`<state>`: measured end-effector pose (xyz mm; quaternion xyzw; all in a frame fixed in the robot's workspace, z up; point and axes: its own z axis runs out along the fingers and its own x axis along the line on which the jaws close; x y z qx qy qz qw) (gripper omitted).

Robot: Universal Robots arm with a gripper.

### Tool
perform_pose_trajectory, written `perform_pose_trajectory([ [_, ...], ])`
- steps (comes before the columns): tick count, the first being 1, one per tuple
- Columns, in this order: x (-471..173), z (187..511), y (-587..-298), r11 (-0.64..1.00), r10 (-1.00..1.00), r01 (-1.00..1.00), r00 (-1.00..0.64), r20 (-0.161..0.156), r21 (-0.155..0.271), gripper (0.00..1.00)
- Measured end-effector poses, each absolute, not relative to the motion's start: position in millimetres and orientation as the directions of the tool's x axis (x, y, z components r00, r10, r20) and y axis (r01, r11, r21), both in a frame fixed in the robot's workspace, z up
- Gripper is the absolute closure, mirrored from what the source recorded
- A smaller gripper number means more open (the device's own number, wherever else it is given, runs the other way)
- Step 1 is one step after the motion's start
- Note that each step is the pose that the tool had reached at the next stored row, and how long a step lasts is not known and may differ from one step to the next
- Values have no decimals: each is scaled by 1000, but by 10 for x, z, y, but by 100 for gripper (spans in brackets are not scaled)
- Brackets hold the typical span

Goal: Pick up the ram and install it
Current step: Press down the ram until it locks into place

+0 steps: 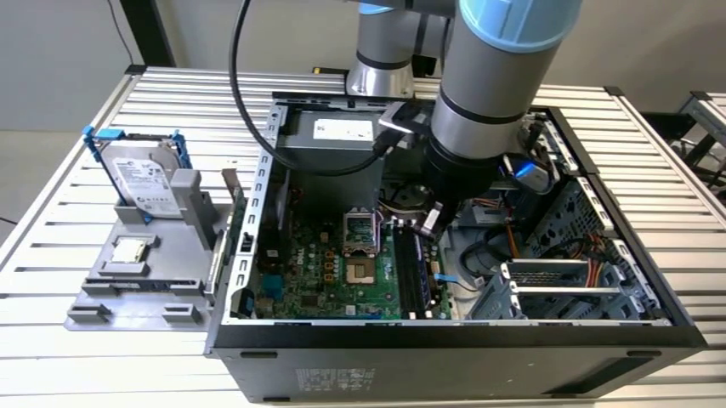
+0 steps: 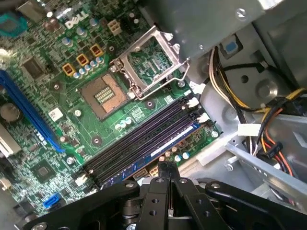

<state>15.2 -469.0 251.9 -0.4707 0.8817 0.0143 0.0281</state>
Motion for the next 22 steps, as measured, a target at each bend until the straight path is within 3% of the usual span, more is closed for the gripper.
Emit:
perform_pose_trajectory([
  [22,111,2396,-4689,242,-969,-970,-242,-58,-4,100],
])
